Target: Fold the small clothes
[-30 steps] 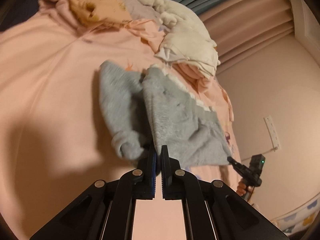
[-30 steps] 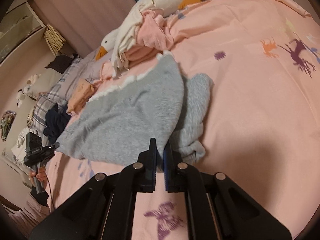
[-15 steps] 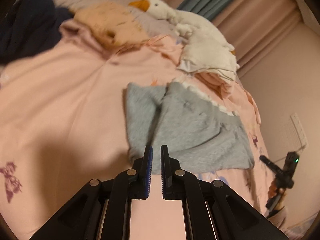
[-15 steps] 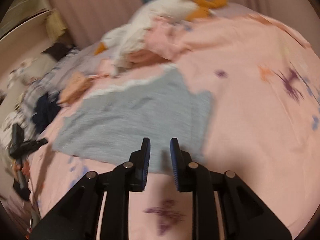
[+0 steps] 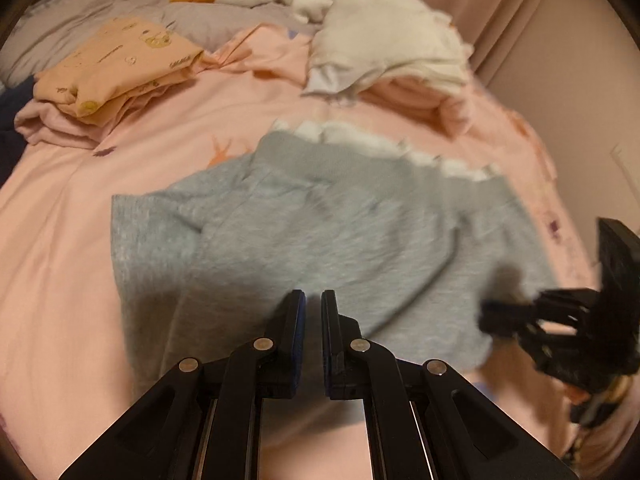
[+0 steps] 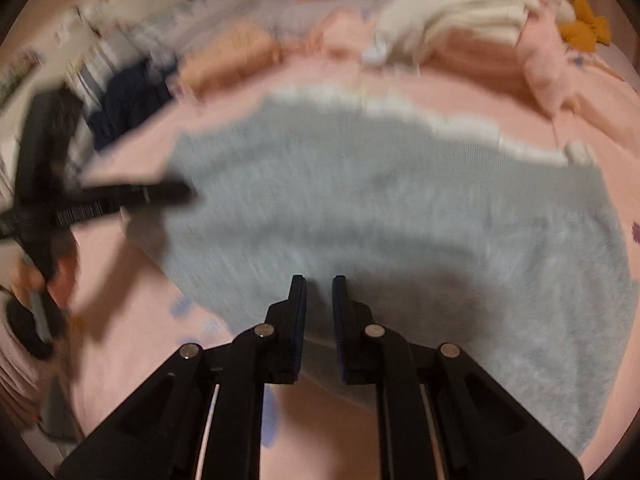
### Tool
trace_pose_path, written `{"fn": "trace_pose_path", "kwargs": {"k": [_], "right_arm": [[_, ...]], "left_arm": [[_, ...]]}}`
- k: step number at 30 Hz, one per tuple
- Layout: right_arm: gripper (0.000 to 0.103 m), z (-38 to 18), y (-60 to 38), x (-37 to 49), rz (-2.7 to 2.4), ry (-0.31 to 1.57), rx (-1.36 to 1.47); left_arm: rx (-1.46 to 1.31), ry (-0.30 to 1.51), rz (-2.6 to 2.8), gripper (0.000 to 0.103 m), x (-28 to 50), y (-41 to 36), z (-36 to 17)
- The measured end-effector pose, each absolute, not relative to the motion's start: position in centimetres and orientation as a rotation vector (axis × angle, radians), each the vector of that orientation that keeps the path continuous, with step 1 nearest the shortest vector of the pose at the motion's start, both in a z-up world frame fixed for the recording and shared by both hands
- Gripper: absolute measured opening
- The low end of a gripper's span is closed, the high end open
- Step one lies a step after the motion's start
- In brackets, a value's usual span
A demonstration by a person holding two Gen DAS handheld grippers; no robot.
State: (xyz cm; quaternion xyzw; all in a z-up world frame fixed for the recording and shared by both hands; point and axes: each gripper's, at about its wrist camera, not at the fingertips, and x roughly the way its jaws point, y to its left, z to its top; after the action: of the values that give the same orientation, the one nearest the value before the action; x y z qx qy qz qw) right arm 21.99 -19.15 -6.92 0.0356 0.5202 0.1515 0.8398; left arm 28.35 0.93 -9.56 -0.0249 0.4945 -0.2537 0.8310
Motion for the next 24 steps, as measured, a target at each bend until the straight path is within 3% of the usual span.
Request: {"fn": "trace_pose_path", "kwargs": {"k": [7,8,15,17,21,22,24], "right_arm": [[0.012,-8.5,-19.2,17.5,0.376,1.207,0.022],[0.016,-8.0,-19.5,17.1,0.386,1.191,0.036],[0.017,-3.8,-22.2,17.6,0.321,0.991,0.142],[0.023,-4.1,-23.3,18.6,0.250,0.968,0.163],[0.023,-7.7,-24.0,18.8,0.157,1.072,0.205],[0.023,-8.3,-23.9,18.4,0.154,1.076,0.193],[0.024,-8.1,-23.9,17.1,0.154,1.046,0.192]], "left_arm": [[-0.136,1.087,-0.522,0.001,27.2,4.7,-11.2],[-0.137,1.085,-0.519,0.001,26.8,5.0,-11.0],[-0.209,1.042,-0.491,0.001,23.9,7.6,-9.7],[-0.267,1.024,-0.482,0.002,23.0,8.6,-9.3],[-0.312,1.016,-0.448,0.004,22.6,9.9,-9.1],[-0.325,1.019,-0.434,0.008,22.7,10.2,-9.1],[-0.340,1.016,-0.392,0.027,23.0,10.7,-9.0]]}}
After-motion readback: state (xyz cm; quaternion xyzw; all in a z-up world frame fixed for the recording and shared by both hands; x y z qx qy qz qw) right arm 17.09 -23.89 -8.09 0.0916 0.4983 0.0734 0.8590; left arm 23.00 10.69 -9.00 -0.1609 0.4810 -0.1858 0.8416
